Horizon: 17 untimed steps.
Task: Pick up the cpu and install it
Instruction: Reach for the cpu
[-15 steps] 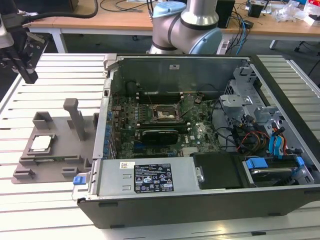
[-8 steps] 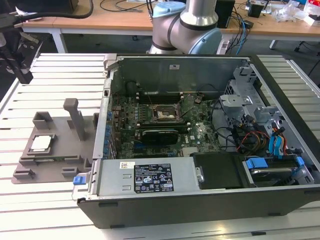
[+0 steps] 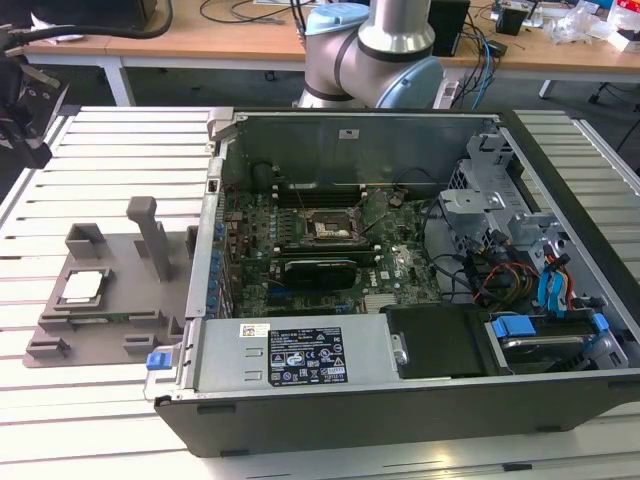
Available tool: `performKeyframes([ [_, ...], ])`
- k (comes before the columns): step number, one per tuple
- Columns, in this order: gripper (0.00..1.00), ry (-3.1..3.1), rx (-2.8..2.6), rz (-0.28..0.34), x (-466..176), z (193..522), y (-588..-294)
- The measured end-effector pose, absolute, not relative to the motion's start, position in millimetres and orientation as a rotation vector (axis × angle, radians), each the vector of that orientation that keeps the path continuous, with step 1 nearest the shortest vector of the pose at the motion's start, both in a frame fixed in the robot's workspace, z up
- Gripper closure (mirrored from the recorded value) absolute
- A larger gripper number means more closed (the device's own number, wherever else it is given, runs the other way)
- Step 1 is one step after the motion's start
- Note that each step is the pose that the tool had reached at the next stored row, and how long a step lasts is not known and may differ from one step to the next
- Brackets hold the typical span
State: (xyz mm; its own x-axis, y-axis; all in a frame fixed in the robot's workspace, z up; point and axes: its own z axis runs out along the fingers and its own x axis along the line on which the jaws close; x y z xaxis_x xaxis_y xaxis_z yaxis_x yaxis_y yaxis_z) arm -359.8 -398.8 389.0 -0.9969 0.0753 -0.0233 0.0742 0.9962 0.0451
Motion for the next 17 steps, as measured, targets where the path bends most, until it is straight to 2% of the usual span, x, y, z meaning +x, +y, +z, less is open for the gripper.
performKeyframes([
  [17, 0.89, 3.114, 0.117, 0.069, -378, 388, -399],
])
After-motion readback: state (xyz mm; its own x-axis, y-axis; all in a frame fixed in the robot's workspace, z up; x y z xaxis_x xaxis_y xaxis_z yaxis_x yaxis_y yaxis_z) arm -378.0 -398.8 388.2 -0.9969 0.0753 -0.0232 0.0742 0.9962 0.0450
